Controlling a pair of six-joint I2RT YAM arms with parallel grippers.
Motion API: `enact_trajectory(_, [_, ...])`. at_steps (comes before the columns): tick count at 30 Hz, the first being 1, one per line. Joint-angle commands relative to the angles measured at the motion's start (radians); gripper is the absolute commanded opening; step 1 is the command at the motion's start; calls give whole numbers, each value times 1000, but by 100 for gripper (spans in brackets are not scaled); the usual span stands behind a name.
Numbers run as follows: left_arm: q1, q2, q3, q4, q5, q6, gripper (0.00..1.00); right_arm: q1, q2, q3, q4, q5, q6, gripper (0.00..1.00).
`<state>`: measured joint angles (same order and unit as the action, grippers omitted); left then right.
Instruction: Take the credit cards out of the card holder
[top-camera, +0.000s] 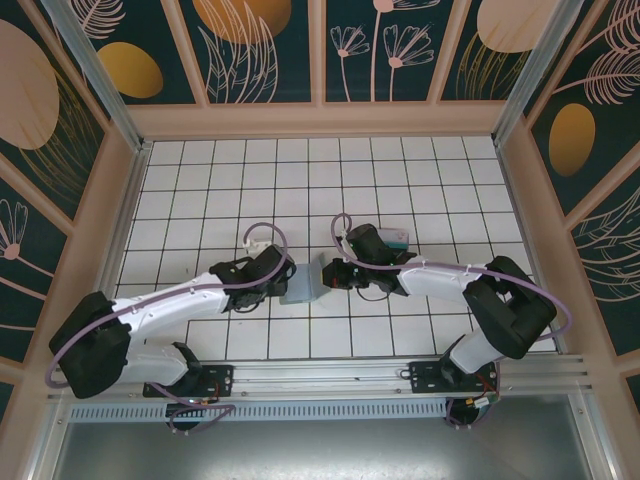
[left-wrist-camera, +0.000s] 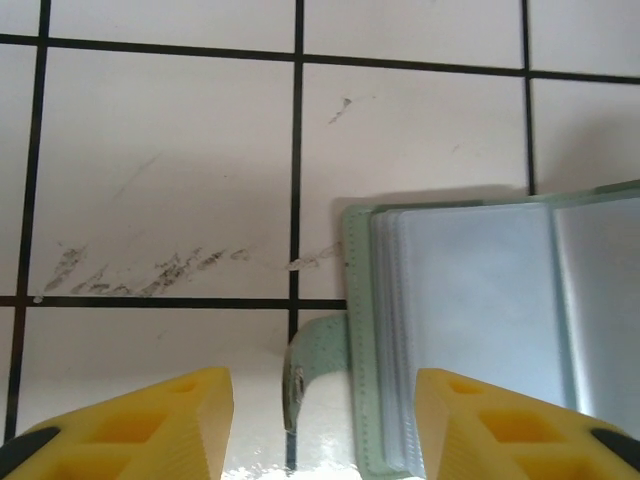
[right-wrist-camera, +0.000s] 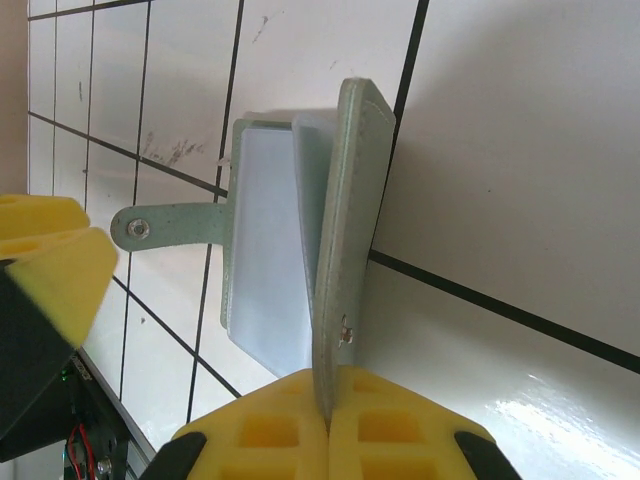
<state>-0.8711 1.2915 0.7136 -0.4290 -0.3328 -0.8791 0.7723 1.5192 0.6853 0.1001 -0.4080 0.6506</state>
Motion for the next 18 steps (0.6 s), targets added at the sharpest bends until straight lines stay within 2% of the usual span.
enact_trajectory(1, [2,-67,-3,83,97,-70,51,5,-8,11,14,14,23,0])
enact_trajectory(3, [1,-100,-26,164,152,-103,52,5,0,9,19,13,27,0])
enact_trajectory(8, [2,-147,-124,373,205,-178,55,7,16,0,42,5,33,0])
enact_trajectory(18, [2,-17,-157,421,211,-193,53,7,30,-8,60,-3,37,0])
